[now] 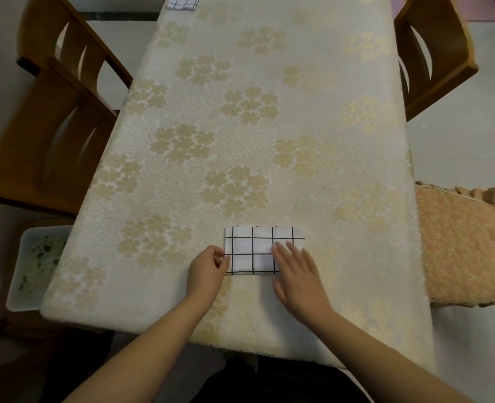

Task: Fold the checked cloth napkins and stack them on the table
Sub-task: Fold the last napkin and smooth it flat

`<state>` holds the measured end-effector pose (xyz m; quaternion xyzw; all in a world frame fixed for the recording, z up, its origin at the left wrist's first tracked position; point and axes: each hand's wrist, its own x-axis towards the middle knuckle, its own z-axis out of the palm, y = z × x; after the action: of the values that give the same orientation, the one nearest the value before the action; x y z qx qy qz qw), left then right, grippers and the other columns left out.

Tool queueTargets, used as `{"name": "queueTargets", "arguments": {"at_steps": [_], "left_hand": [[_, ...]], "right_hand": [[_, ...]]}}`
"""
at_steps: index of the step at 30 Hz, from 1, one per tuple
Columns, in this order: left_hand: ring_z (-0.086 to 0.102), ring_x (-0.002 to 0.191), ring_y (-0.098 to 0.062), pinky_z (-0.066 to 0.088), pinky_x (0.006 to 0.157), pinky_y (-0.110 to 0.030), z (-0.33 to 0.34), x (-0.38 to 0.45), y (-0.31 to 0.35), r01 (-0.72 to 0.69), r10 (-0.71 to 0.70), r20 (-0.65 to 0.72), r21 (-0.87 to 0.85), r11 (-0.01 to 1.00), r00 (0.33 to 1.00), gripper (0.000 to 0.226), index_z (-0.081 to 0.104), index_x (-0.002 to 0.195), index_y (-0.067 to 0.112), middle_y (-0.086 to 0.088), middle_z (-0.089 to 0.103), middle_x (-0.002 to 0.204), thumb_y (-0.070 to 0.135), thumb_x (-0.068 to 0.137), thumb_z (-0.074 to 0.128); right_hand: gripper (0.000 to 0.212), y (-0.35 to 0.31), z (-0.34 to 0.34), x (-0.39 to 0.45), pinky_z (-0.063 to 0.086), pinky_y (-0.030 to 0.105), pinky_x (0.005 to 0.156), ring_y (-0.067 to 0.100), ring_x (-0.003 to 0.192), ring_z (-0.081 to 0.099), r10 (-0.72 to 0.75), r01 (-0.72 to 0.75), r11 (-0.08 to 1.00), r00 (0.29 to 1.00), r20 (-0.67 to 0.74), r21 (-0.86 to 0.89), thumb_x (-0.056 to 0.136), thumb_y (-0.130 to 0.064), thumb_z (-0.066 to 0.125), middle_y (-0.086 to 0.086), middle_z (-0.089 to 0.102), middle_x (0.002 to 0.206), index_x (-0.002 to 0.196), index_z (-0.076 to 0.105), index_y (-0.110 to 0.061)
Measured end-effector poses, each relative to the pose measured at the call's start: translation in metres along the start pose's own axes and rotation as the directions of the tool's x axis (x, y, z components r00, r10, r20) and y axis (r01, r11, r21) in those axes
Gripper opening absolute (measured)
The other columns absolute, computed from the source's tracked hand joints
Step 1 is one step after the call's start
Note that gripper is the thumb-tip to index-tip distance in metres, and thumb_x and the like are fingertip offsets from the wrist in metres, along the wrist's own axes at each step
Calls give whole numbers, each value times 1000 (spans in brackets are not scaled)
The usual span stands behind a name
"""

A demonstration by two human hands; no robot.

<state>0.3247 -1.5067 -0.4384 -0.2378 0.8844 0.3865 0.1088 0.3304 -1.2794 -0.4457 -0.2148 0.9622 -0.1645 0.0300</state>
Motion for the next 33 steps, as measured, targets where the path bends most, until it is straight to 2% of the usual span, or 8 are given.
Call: {"name": "queueTargets", "arguments": {"at_steps": [2, 4, 11, 19, 24, 28, 33], "left_hand": [[59, 70, -8, 45, 60, -21, 1, 1, 2, 14, -13, -21, 15, 1000, 1000, 7, 62, 93, 19, 6, 62, 76, 25, 92, 65], [59, 69, -7, 47, 61, -24, 2, 3, 4, 25, -25, -27, 25, 999, 999, 7, 61, 91, 20, 7, 63, 76, 26, 91, 65], [56, 67, -6, 41, 58, -24, 3, 6, 5, 42, -39, -39, 92, 995, 998, 12, 60, 89, 23, 8, 60, 73, 33, 91, 65], [55, 66, -6, 41, 57, -25, 6, 6, 5, 28, -22, -54, 115, 993, 998, 13, 59, 89, 24, 9, 57, 71, 35, 91, 65], [56, 68, -7, 43, 58, -26, 7, 6, 3, -4, 12, -57, 146, 989, 998, 13, 58, 92, 23, 10, 57, 74, 35, 93, 62], [59, 77, -15, 49, 66, -31, 10, 6, -2, -43, 52, -58, 145, 988, 997, 12, 59, 94, 21, 8, 58, 78, 33, 94, 59], [56, 80, -15, 51, 74, -34, 9, 2, -11, -116, 120, -26, 126, 985, 992, 13, 61, 104, 21, 10, 55, 79, 27, 92, 63]], "right_hand": [[61, -14, 12, -2, 15, 42, 119, 21, 148, 22, -123, 126, 992, 989, 78, -29, 95, -36, 44, 4, 31, 158, 151, 33, -14], [61, -27, 22, 0, 15, 42, 120, 21, 150, 18, -169, 173, 985, 981, 97, -29, 98, -36, 43, 4, 25, 160, 153, 30, -14], [59, -37, 40, 12, 14, 39, 120, 19, 150, 16, -96, 102, 994, 986, 136, -34, 100, -41, 37, 5, 25, 160, 152, 32, -14], [59, -30, 42, 6, 18, 44, 118, 22, 150, 15, -77, 87, 995, 981, 177, -49, 101, -45, 33, 6, 21, 162, 154, 28, -18], [58, -31, 43, 7, 14, 46, 118, 29, 150, 14, -96, 109, 992, 979, 182, -60, 101, -46, 34, 10, 19, 162, 154, 26, -25], [57, -32, 45, 6, 15, 48, 117, 33, 150, 13, -107, 120, 991, 977, 183, -61, 101, -46, 35, 13, 19, 161, 154, 24, -29], [58, -33, 46, 6, 15, 50, 117, 33, 150, 9, -103, 117, 991, 975, 199, -61, 101, -47, 33, 14, 15, 162, 155, 19, -30]]}}
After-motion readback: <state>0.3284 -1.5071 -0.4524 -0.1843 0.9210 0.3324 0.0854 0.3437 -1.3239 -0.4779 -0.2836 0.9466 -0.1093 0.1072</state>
